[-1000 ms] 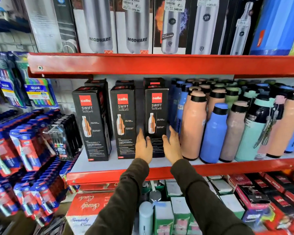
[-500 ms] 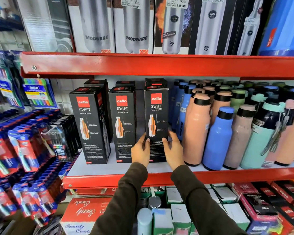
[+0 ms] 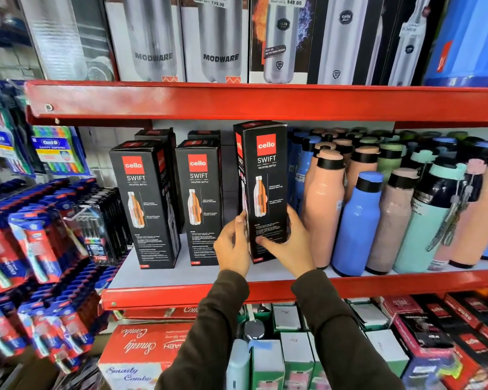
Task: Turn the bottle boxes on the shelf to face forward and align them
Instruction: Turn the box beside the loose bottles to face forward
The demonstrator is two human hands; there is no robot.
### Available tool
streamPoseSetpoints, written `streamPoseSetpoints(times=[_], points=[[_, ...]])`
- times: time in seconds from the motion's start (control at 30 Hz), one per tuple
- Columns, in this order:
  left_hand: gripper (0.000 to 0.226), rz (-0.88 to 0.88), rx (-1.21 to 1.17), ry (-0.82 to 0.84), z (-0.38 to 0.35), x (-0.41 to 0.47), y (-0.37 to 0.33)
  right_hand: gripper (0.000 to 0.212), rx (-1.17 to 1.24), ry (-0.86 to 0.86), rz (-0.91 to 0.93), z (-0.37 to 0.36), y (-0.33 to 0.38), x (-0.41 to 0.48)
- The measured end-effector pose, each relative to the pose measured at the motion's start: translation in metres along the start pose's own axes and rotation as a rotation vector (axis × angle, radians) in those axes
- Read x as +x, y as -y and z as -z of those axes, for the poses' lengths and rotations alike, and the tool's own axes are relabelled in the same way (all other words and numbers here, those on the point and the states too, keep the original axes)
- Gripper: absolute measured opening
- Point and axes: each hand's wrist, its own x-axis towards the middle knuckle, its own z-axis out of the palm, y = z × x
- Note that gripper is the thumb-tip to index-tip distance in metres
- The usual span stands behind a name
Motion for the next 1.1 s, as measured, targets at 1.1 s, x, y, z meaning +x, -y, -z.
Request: streamPoseSetpoints(times=[1.1], points=[[0.036,-0.086,0.278,0.156,0.008,0.012,0.02,0.075,0.076,0.135,-0.125,0.001,-0.011,0.008]])
